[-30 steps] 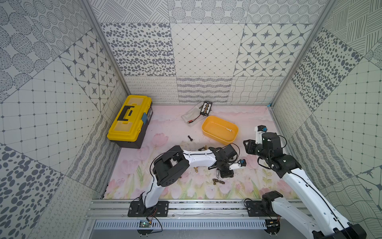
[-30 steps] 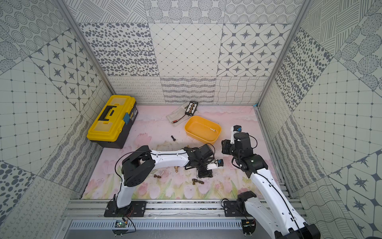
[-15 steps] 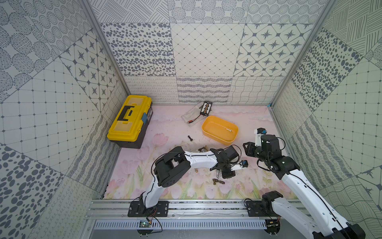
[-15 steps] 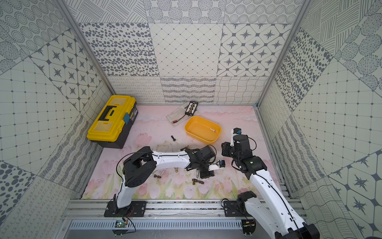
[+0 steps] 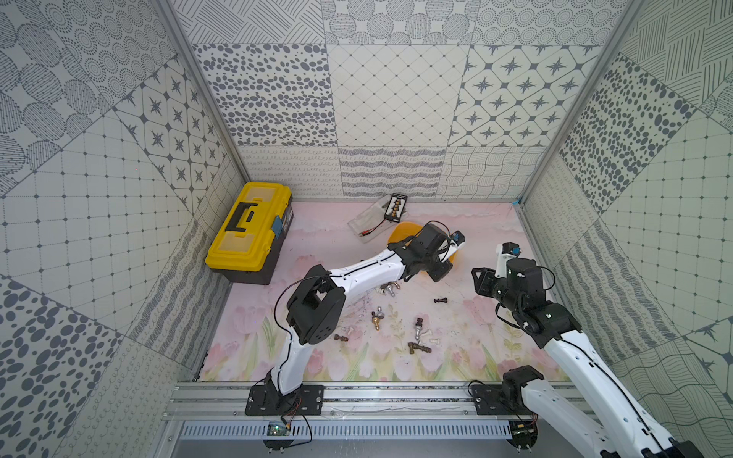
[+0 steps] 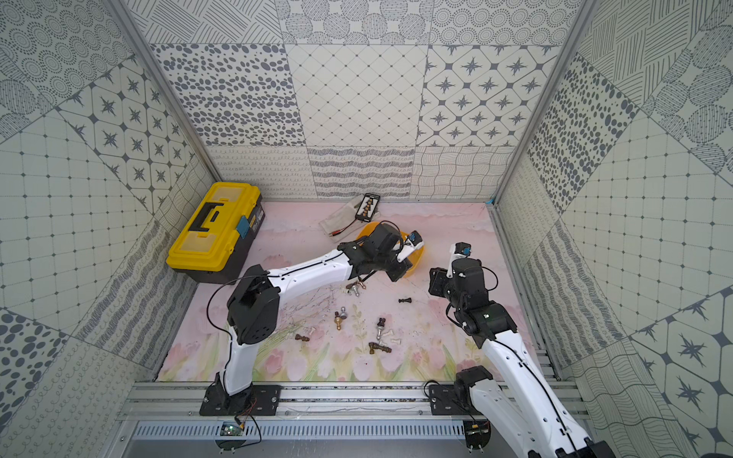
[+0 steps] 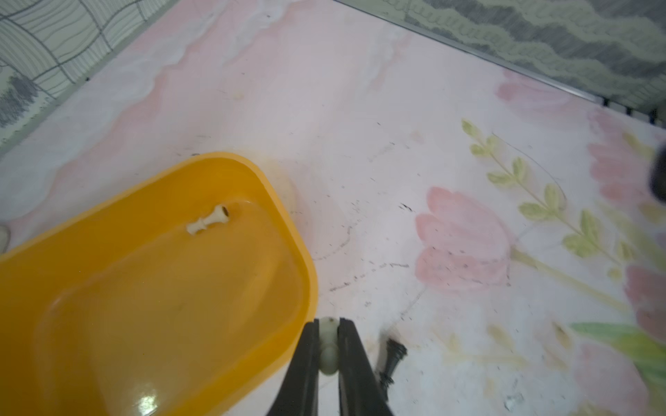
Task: Put the chess pieces into the storage box
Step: Pick up the chess piece at the center of the board, then place the chess piece in the storage box.
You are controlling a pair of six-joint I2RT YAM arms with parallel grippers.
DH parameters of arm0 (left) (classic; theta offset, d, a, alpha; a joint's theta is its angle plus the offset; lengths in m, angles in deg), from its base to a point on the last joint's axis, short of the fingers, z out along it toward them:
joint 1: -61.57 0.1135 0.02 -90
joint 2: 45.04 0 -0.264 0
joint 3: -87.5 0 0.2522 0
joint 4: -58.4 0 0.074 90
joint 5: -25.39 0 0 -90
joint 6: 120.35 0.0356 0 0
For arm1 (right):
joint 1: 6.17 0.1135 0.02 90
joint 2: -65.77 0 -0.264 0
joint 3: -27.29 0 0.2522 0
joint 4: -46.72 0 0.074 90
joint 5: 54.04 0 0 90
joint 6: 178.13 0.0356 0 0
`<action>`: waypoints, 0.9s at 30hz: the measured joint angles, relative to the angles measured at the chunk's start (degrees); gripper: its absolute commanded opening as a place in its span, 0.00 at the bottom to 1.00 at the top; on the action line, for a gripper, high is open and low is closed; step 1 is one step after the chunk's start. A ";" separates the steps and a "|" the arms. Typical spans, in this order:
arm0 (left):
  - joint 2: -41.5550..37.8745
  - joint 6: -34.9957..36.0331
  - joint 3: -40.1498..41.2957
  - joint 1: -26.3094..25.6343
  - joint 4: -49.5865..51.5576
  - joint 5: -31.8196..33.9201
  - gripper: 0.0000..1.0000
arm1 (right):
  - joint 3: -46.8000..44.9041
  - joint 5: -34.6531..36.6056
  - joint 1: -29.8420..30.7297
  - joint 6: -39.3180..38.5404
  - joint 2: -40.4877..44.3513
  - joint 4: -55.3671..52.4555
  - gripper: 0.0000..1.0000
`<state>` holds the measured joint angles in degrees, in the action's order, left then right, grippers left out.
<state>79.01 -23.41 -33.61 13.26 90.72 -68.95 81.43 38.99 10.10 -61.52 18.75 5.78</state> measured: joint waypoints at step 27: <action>9.40 -10.34 -20.79 5.33 19.04 4.48 0.33 | -0.11 -10.19 0.63 3.23 -7.34 -0.81 0.42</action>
<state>88.41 -33.75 -54.39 18.59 109.76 -64.47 81.33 28.80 10.74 -58.28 11.40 4.97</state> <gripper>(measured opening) 0.318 0.407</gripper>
